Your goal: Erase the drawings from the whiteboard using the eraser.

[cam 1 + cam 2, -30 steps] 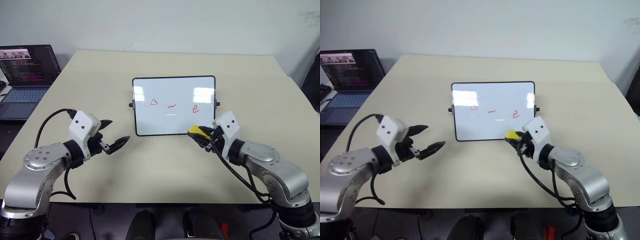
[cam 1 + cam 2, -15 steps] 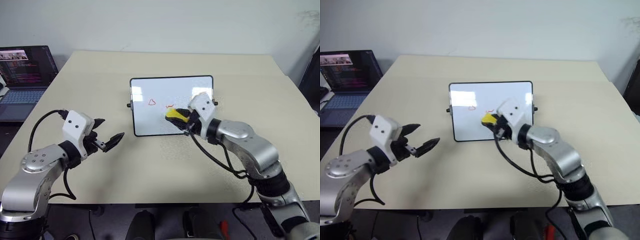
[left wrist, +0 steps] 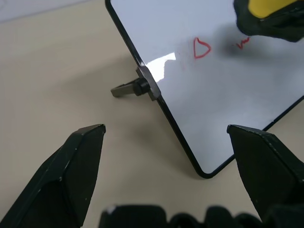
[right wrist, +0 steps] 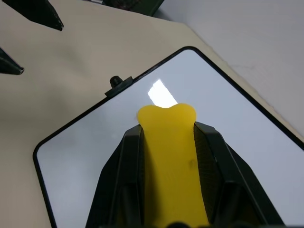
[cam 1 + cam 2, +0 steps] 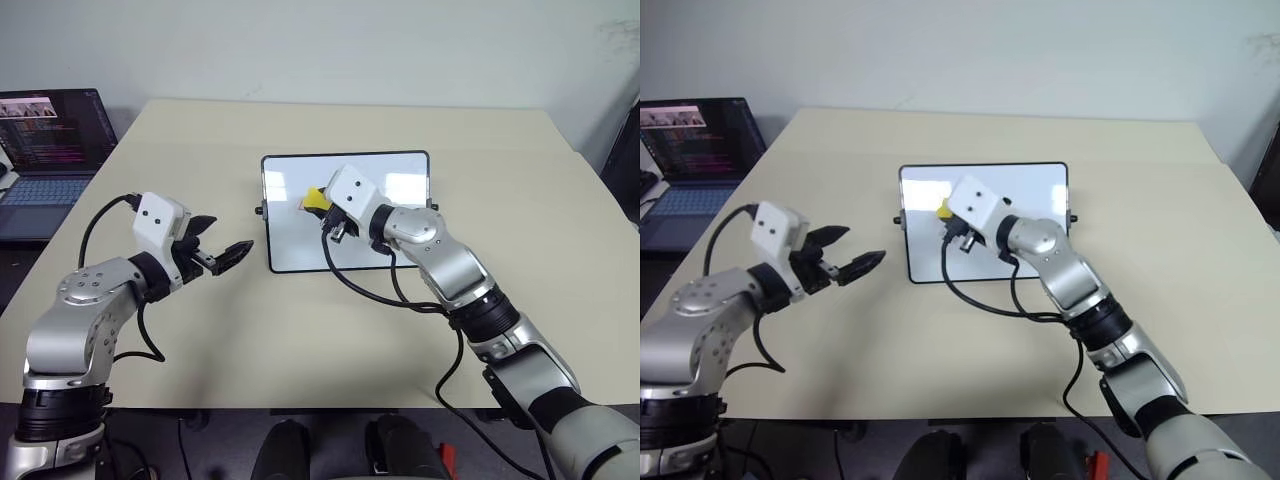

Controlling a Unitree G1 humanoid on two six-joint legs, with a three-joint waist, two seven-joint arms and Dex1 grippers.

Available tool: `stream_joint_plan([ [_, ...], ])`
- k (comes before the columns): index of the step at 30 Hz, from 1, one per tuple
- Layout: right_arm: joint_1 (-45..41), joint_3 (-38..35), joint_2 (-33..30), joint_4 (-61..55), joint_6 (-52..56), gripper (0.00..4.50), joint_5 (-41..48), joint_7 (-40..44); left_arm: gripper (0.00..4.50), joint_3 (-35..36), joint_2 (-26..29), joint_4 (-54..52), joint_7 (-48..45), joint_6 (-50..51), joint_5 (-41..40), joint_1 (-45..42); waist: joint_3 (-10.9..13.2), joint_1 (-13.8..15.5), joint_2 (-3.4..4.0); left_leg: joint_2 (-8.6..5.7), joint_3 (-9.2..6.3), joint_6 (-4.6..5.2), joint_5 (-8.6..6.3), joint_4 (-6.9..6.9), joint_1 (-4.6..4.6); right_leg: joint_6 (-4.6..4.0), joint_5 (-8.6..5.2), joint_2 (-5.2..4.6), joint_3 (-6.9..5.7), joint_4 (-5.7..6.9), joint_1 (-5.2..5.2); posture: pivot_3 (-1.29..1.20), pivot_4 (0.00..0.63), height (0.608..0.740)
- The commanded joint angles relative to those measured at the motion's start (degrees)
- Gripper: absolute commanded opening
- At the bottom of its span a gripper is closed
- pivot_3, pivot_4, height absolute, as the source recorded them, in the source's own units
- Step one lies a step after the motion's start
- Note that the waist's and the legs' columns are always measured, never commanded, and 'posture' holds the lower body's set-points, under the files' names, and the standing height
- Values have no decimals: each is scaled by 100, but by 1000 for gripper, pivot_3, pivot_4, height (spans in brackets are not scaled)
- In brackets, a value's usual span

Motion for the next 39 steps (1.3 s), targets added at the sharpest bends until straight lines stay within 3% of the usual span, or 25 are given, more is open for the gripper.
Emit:
stream_joint_plan([
  [1,-449,-138,250,470,-531,1110,-228,-124,4500,-93,4,-9,-77,-83,34,-235,0,-1,0,0,0,0,0,-1,0,0,0,0,0,0,-1,0,150,740],
  [7,-1014,-223,737,1825,-932,1109,-461,-236,4500,-190,17,22,-206,-83,36,-309,0,-17,1,2,0,0,0,-2,4,-2,1,1,0,5,-2,0,150,740],
  [14,-1377,-399,941,2949,-706,1108,-368,344,4500,-247,-9,-5,-254,-115,59,-311,1,-12,1,-2,2,0,0,-1,2,-2,1,-5,1,4,-2,0,150,740],
  [18,-1379,-425,916,3106,-702,1108,-428,616,4500,-246,-16,-48,-258,-116,55,-282,1,-12,1,0,-3,0,0,-1,7,-2,1,-4,-4,8,2,0,150,740],
  [23,-1683,-675,827,3478,-1035,1108,-577,67,4500,-251,-11,-68,-277,-125,56,-259,1,-12,1,-1,-3,-1,1,3,8,-3,2,-5,-3,14,2,0,150,740],
  [32,-1343,-260,776,3344,-812,1107,-773,887,4500,-297,-38,-97,-278,-135,70,-254,-1,-10,0,-1,-6,-1,1,2,11,-4,3,-6,-8,12,8,0,150,740],
  [39,-1723,-539,766,3721,-1320,1105,-949,-77,4500,-323,-48,-107,-276,-132,72,-254,0,-2,0,-2,-9,-2,3,8,16,-6,5,-5,-10,16,12,0,150,740],
])
